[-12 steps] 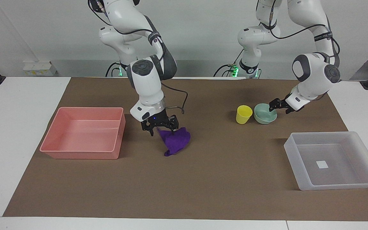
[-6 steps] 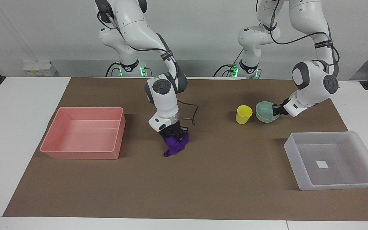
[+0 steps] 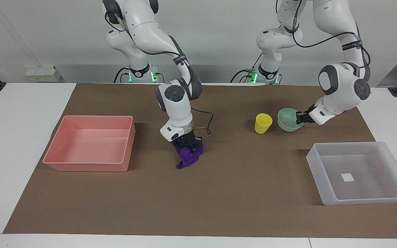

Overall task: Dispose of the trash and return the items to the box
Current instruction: 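Lift the green bowl into the clear box while the right gripper carries the cloth, then release the purple cloth into the pink tray with the right gripper, then reach the left gripper to the yellow cup while the right gripper presses the cloth, then grasp the yellow cup with the left gripper while the right gripper withdraws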

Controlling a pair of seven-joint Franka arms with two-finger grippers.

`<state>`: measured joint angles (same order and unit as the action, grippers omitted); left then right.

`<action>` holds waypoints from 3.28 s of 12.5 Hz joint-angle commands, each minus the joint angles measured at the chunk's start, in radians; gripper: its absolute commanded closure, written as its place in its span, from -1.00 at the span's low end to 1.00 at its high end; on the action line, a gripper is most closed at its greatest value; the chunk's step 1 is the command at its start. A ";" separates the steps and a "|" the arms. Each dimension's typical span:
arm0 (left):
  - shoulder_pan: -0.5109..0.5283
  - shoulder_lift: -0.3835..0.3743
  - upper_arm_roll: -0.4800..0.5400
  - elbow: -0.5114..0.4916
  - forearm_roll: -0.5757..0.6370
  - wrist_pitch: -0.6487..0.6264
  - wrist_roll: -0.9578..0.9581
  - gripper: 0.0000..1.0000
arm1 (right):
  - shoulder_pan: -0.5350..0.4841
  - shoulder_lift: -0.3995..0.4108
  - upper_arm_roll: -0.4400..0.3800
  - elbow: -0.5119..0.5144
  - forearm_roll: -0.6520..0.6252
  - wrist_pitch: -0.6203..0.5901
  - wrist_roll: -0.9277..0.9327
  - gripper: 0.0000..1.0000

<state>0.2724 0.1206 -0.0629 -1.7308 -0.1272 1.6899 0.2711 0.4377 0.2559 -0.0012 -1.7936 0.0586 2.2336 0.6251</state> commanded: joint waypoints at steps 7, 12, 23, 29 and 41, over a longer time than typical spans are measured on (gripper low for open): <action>0.073 0.476 -0.005 0.404 -0.005 0.347 -0.022 1.00 | -0.307 -0.276 0.007 -0.007 -0.068 -0.269 -0.255 1.00; 0.060 0.522 -0.006 0.364 -0.005 0.352 -0.152 1.00 | -0.506 -0.283 0.010 -0.047 -0.083 -0.258 -0.658 1.00; -0.005 0.295 -0.011 0.353 -0.003 -0.060 -0.184 -1.00 | -0.588 -0.150 0.012 -0.336 -0.085 0.099 -0.798 0.57; -0.248 -0.026 -0.015 -0.098 -0.029 -0.040 -0.202 -1.00 | -0.565 -0.177 0.013 -0.271 -0.085 0.051 -0.759 -1.00; -0.392 -0.125 -0.012 -0.586 -0.132 0.436 -0.197 1.00 | -0.410 -0.250 0.020 0.060 -0.071 -0.388 -0.335 -1.00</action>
<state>-0.1158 0.0011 -0.0862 -2.3147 -0.2405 2.1084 0.0607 0.0452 0.0040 0.0175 -1.8266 -0.0193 1.9444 0.2874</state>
